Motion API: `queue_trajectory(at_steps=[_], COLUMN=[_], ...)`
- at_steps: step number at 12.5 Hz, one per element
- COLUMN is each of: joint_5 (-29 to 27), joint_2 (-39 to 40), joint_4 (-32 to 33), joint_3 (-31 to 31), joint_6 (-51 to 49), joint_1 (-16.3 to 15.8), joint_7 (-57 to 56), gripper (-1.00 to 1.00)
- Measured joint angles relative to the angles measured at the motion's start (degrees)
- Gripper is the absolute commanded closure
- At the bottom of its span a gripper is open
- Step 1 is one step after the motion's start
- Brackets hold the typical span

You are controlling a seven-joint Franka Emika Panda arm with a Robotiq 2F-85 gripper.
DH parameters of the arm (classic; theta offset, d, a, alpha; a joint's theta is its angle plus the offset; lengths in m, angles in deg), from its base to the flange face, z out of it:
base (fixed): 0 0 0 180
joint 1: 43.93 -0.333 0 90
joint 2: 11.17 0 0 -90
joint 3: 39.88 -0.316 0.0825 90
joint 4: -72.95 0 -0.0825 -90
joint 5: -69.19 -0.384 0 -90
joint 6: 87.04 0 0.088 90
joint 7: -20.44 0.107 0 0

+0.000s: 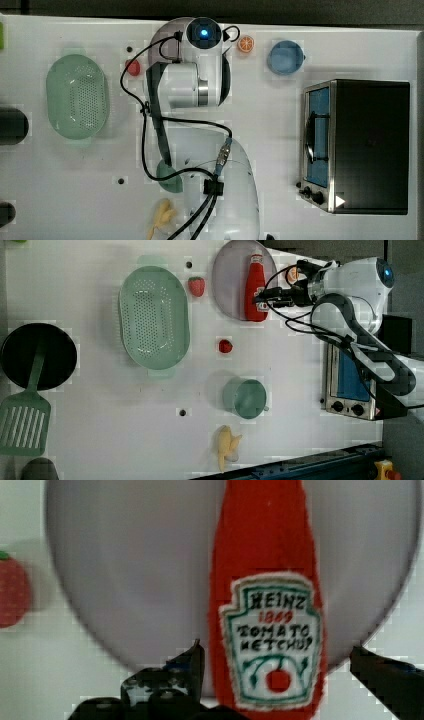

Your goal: Pick ketchup from plate and place it on table.

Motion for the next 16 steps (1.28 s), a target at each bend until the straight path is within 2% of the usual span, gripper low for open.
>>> queue_trajectory(at_steps=[6, 7, 10, 16], joint_5=[2.9, 2.9, 2.9, 2.9], joint_2=[6.6, 7.3, 8.3, 7.3], joint_4=[-5.9, -6.0, -5.0, -4.9], joint_3=[-0.2, 0.1, 0.2, -0.1], joint_6=[7.6, 7.7, 7.7, 7.7], joint_1=[-0.6, -0.8, -1.2, -1.1], joint_7=[-0.5, -0.6, -0.6, -0.7], gripper=[-1.00, -0.91, -0.19, -0.18])
